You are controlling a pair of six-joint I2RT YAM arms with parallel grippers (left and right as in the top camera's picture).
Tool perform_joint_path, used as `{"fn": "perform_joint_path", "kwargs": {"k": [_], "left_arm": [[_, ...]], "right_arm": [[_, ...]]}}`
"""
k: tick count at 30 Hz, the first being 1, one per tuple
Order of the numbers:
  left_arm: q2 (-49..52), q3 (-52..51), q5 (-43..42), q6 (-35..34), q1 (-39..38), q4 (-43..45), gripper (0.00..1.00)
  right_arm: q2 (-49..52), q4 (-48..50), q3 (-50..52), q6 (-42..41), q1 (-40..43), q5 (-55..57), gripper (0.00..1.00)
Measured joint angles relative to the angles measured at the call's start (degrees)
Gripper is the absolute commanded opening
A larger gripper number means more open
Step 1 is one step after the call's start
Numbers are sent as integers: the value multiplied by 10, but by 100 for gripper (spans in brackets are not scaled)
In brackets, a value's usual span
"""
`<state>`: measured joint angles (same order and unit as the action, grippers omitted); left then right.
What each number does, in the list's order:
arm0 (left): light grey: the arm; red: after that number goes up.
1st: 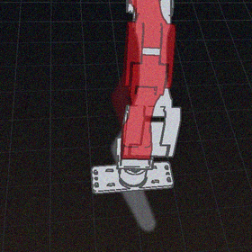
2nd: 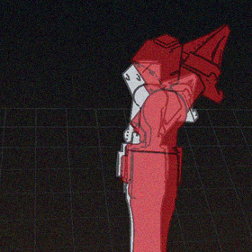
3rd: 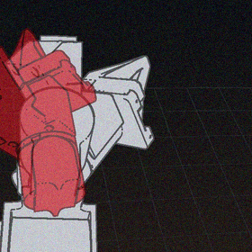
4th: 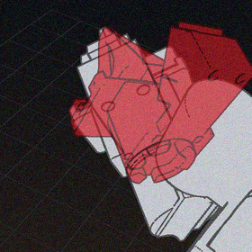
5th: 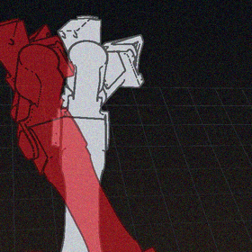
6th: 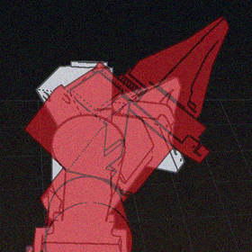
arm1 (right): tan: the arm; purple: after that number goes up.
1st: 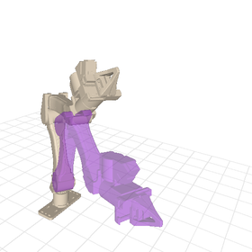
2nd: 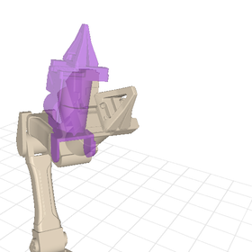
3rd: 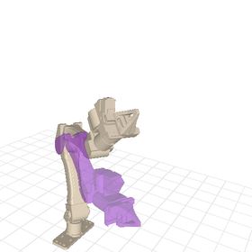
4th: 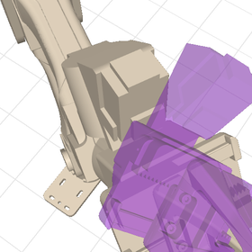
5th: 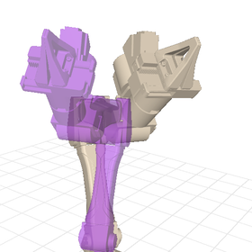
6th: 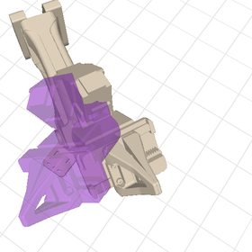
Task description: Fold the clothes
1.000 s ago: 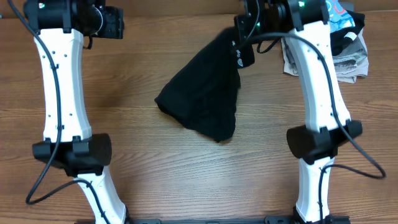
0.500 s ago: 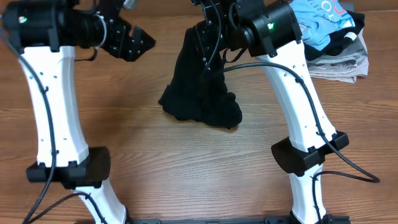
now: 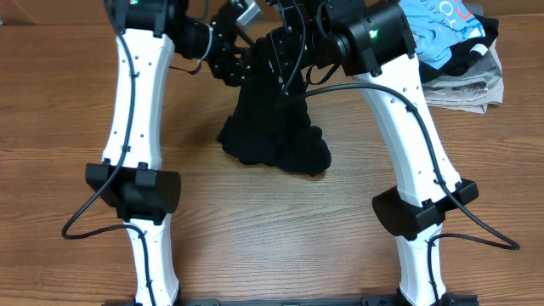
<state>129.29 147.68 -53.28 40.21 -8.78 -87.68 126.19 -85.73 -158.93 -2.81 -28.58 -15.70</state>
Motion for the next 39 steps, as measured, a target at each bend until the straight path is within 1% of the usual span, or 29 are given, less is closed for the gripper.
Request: {"fn": "perform_joint_path", "kwargs": {"k": [1,4,7,10,12,14,15,16,17,19,20,23,26,30,35,39], "left_arm": [[3,0,-3,3,-5,4,65],[9,0,-6,9,-19,9,40],[11,0,-3,13,-25,12,33],[11,0,6,5,-27,14,33],[11,0,15,-5,-23,14,22],[11,1,21,-26,-16,13,4],[10,1,24,-27,-12,15,4],[8,1,25,-35,-7,16,4],[4,1,31,-44,-2,18,4],[-6,1,50,-64,10,24,4],[-12,1,59,-73,15,27,4],[-37,1,99,-104,30,31,4],[-76,1,139,-132,33,33,4],[-143,1,167,-158,31,54,4],[-227,6,192,-193,31,103,4],[-268,10,202,-219,31,126,4]], "right_arm": [[0,0,0,0,0,0,4],[0,2,0,0,0,2,4],[0,1,0,0,7,4,4],[0,0,0,0,12,0,4],[0,0,0,0,14,0,4],[0,2,0,0,16,0,4],[0,2,0,0,17,0,11],[0,3,0,0,19,-2,22],[0,4,0,-2,20,-4,36],[0,2,0,-2,24,-6,52],[0,2,0,0,25,-6,56],[0,0,0,-2,34,-3,62],[0,3,3,-9,51,5,62],[7,0,18,-12,71,5,62],[40,5,70,-13,74,-9,62],[61,32,124,-6,71,-40,64]]}}
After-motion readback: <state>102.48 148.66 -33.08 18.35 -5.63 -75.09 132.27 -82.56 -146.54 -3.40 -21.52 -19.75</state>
